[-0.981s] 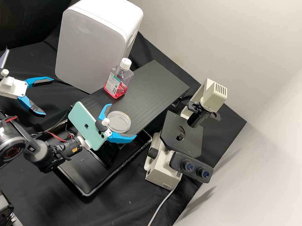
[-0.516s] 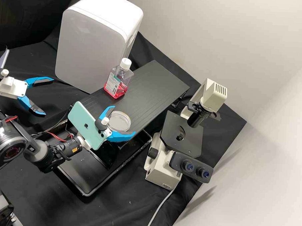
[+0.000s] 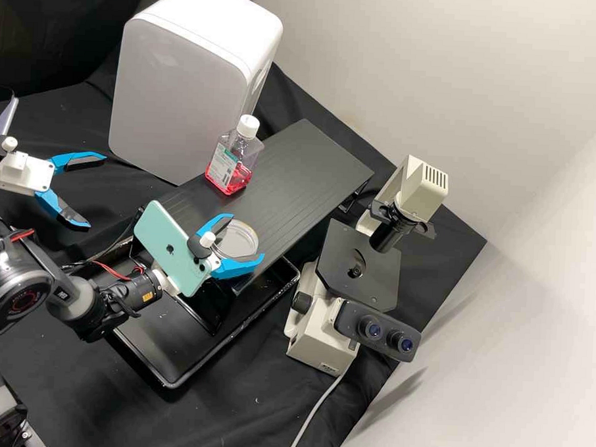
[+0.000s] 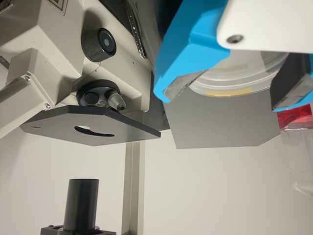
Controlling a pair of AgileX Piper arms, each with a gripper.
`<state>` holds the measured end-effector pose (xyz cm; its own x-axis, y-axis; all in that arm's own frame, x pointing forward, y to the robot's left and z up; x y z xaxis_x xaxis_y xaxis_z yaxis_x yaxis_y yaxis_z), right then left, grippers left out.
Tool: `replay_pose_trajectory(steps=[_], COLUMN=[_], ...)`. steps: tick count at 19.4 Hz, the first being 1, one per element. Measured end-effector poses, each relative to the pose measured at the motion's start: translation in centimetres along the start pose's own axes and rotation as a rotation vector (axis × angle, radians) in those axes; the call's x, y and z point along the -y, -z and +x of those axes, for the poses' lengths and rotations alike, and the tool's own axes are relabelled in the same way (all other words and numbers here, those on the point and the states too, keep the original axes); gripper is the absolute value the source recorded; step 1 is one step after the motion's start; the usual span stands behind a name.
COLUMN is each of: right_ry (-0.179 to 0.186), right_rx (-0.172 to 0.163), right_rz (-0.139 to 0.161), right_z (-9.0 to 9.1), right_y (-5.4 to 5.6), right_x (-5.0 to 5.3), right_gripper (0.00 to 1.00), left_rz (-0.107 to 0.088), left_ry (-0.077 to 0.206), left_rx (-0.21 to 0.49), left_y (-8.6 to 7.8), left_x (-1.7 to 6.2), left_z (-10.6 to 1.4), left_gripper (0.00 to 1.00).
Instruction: Remove the lid from the petri dish
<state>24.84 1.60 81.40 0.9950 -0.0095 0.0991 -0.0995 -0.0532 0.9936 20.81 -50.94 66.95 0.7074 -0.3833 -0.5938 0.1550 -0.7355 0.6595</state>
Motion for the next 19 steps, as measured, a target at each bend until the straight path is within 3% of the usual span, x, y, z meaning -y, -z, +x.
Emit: replay_pose_trajectory(steps=[4,6,19], right_ry=[-0.010,-0.023,-0.017], right_rx=[0.013,0.025,0.020], right_rz=[-0.016,-0.010,-0.009], right_z=[-0.04,-0.05,-0.05], right_y=[-0.13,-0.24,-0.13], right_x=[-0.08,-0.20,-0.07], right_gripper=[1.00,1.00,1.00], left_rz=[0.000,0.000,0.000], left_ry=[0.000,0.000,0.000], left_rx=[0.000,0.000,0.000], left_y=[0.00,0.00,0.00], left_x=[0.00,0.00,0.00], left_z=[0.00,0.00,0.00], left_gripper=[1.00,1.00,1.00])
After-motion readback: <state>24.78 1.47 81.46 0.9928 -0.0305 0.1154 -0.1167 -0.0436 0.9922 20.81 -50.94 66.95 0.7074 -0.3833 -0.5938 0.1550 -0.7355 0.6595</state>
